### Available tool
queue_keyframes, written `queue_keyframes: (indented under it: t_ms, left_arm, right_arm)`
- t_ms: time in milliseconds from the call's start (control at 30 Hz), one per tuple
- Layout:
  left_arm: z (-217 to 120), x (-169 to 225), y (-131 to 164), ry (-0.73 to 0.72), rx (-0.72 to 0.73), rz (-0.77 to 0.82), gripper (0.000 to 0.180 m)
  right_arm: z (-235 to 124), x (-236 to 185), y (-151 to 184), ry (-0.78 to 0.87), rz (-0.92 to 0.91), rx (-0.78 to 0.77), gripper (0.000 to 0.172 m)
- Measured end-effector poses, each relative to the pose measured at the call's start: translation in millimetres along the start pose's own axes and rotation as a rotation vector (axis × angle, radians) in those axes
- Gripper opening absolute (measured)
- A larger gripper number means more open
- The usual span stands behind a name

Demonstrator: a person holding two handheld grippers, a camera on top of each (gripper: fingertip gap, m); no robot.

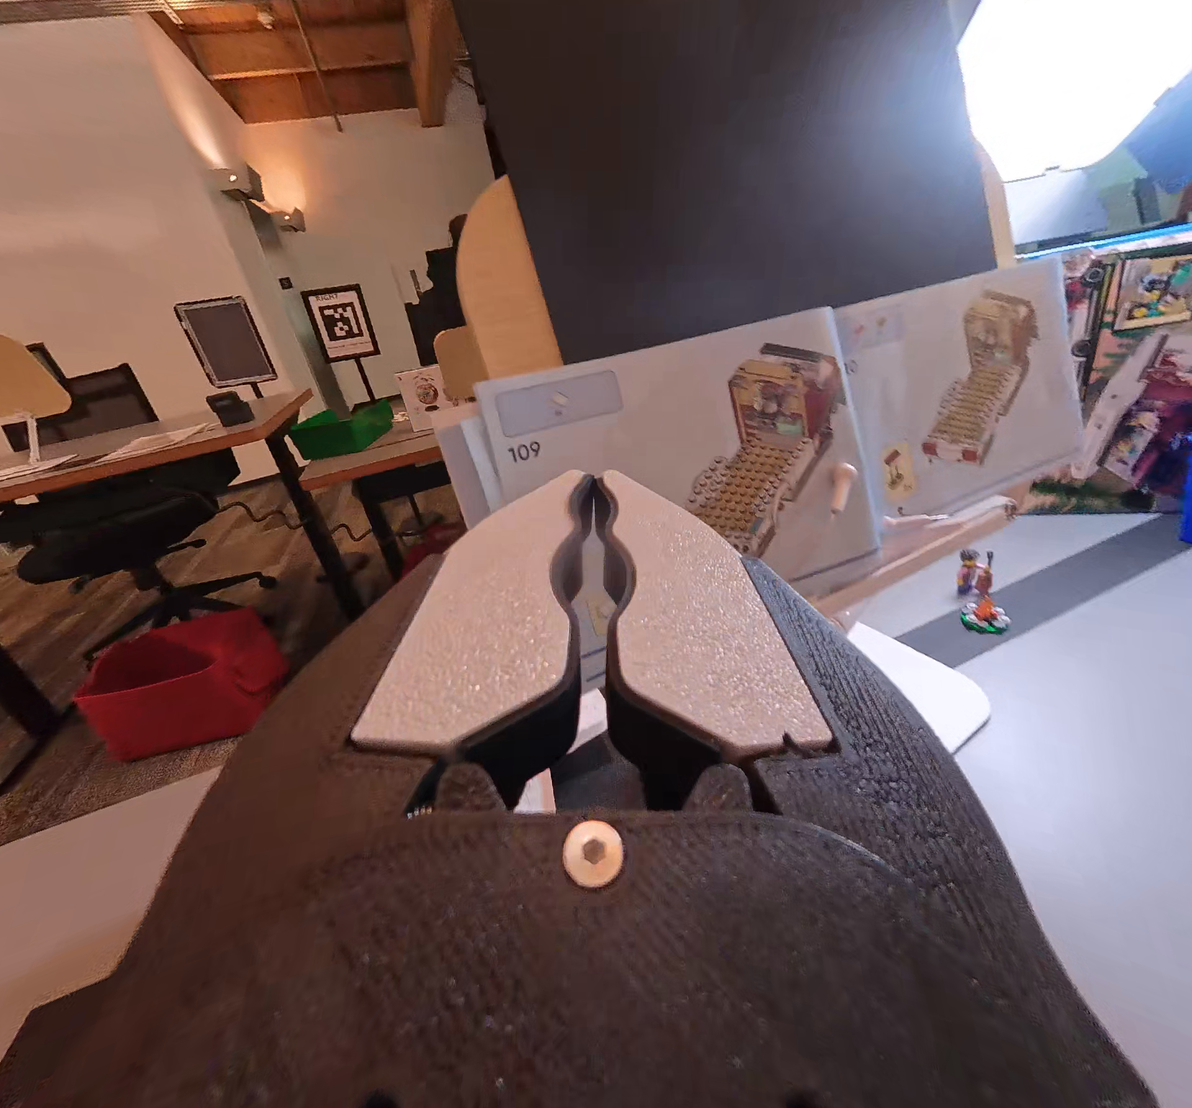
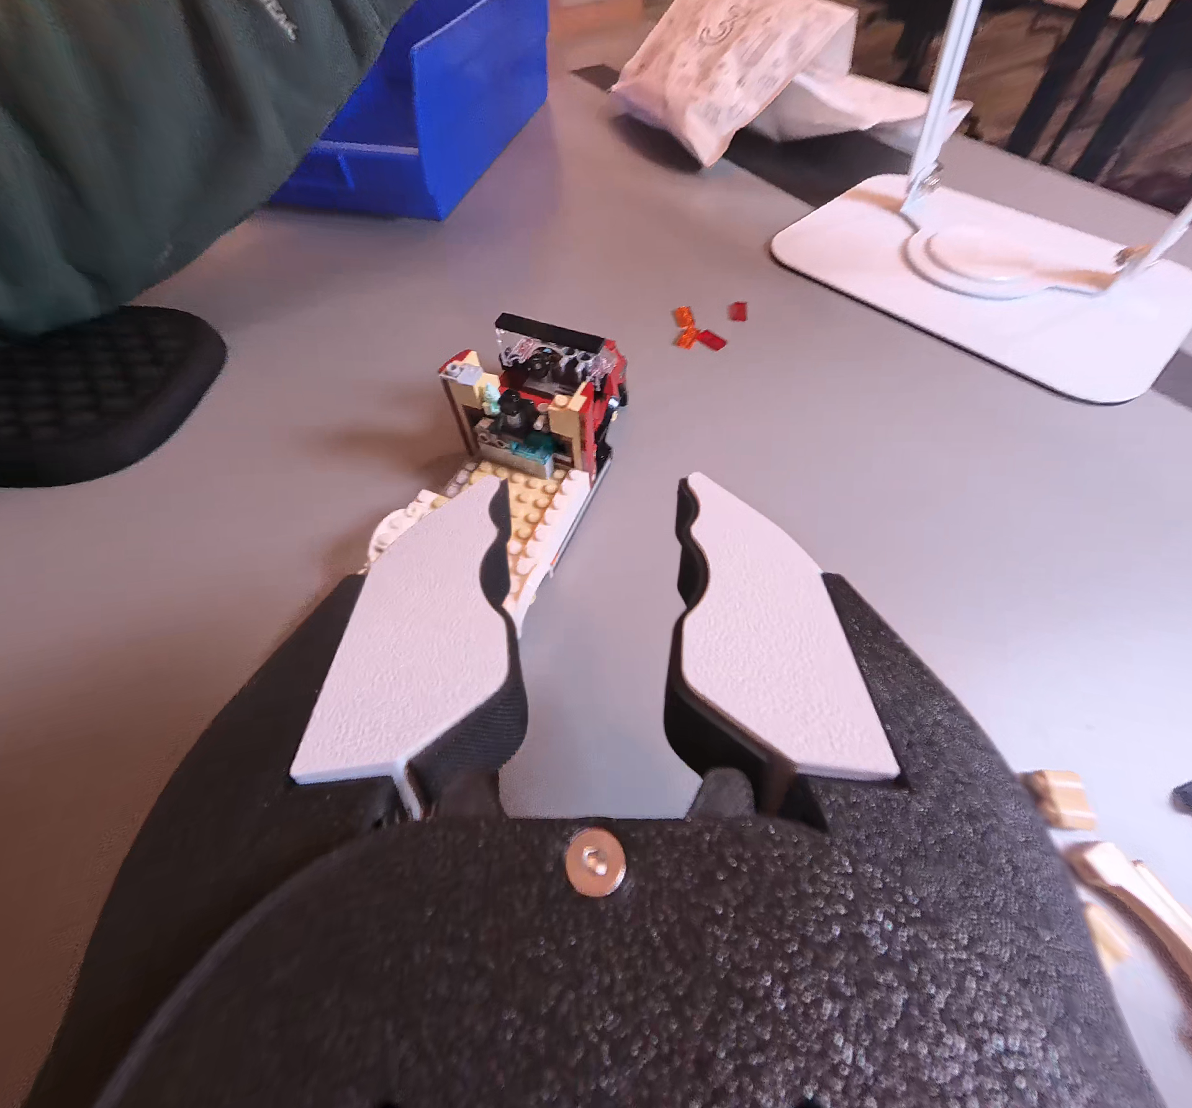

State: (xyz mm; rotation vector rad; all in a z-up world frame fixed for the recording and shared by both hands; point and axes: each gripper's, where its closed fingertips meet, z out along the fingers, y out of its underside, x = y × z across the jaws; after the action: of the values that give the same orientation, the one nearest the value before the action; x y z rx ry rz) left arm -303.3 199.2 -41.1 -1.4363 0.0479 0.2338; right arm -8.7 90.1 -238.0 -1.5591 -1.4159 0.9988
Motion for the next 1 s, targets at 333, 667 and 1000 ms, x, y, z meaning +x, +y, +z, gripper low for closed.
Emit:
queue_keyframes:
  t_ms: [333, 667, 1000]
  left_arm:
    - [-9, 33, 18, 0.099, -0.03, -0.008, 0.0]
    - [-43, 69, 56, 0.196, -0.101, -0.081, 0.0]
    - [-138, 167, 89, 0.507, -0.179, 0.027, 0.0]
  right_arm:
    - [-11, 20, -2, 0.128, -0.102, 0.02, 0.045]
    - [-19, 40, 0, 0.214, -0.112, 0.0, 0.043]
    - [-138, 135, -3, 0.52, -0.185, -0.076, 0.021]
